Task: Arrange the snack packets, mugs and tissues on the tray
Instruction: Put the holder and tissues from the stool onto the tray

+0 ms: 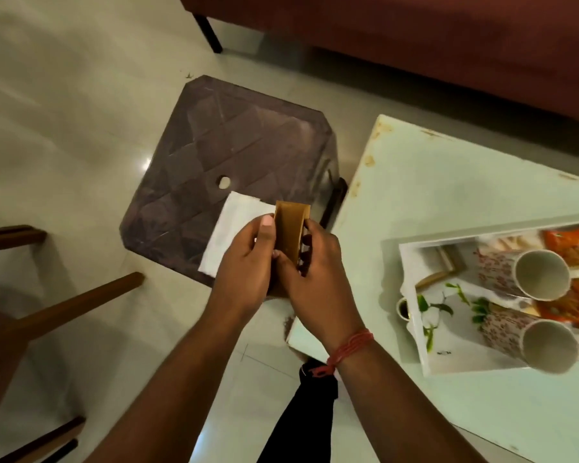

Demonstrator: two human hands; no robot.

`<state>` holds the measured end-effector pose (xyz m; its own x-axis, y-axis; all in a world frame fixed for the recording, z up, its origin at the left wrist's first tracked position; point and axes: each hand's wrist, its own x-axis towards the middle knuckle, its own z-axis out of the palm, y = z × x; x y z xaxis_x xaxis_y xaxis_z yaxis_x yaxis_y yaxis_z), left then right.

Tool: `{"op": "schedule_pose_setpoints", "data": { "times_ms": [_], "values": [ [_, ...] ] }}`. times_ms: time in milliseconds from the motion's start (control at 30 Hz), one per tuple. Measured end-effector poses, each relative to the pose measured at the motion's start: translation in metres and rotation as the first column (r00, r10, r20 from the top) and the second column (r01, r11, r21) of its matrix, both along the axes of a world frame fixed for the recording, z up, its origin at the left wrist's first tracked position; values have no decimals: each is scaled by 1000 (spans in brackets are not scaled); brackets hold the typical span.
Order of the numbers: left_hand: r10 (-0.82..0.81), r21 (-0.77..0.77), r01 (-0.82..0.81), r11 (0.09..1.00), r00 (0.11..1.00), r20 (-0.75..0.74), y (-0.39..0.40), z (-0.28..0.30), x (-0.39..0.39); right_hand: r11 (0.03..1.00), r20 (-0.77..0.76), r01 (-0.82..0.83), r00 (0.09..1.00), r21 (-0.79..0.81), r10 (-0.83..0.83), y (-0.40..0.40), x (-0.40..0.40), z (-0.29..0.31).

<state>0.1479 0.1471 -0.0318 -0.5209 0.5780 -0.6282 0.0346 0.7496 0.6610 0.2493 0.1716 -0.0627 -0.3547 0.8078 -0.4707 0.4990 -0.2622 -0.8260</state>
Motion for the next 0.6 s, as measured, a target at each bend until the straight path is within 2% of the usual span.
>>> {"op": "schedule_pose_setpoints", "data": {
  "times_ms": [200, 367, 600],
  "values": [
    [-51, 59, 39, 998, 973, 225, 10, -11, 125, 997, 97, 71, 993, 0, -71, 8, 130, -10],
    [4, 0, -5, 1000, 909, 417, 17, -37, 220, 997, 220, 74, 973, -8, -70, 14, 219, -39],
    [158, -117, -115, 986, 852, 500, 21, -68, 281, 997, 322, -13, 946, -73, 36, 17, 263, -78]
  ]
}}
